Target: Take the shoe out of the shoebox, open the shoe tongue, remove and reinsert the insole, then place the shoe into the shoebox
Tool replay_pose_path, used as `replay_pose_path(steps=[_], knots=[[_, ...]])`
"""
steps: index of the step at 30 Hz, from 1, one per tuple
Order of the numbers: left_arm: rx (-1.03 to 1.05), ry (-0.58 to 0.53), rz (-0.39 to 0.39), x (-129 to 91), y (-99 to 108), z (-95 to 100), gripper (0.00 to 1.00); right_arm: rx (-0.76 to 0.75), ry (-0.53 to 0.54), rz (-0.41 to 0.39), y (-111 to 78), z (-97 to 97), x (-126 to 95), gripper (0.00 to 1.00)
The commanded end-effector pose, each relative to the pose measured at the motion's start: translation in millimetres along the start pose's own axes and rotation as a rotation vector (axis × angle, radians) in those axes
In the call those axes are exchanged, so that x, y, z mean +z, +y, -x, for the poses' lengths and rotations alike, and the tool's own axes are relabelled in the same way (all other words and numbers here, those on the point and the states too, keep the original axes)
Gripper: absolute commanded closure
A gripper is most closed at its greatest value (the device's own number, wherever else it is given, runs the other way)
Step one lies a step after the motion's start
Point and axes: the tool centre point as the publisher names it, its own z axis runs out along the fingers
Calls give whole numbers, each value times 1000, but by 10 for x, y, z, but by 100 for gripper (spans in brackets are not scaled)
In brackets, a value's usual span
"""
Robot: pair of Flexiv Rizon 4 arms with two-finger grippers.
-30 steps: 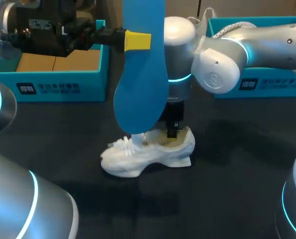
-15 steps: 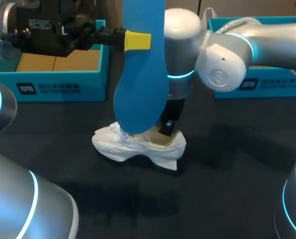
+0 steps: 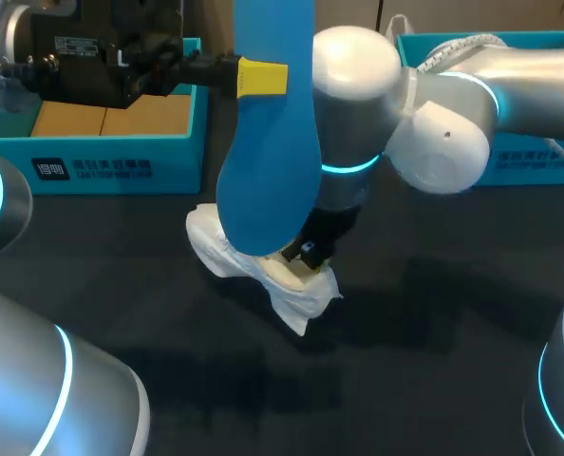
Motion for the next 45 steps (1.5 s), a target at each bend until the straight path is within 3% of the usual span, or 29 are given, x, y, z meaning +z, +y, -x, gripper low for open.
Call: replay_pose_path(steps=[1, 7, 17, 30, 45], knots=[[0, 0, 1, 8, -4, 1, 100, 337, -85, 74, -97, -142, -11, 100], [0, 0, 1, 8, -4, 1, 100, 467, -72, 104, -169, -269, 84, 100], [0, 0, 1, 8, -4, 1, 100, 543, -58, 121, -262, -270, 156, 100], [0, 0, 1, 8, -4, 1, 100, 586, 17, 119, -446, -186, 383, 100], [0, 0, 1, 8, -4, 1, 100, 615, 73, 112, -503, -42, 481, 100]])
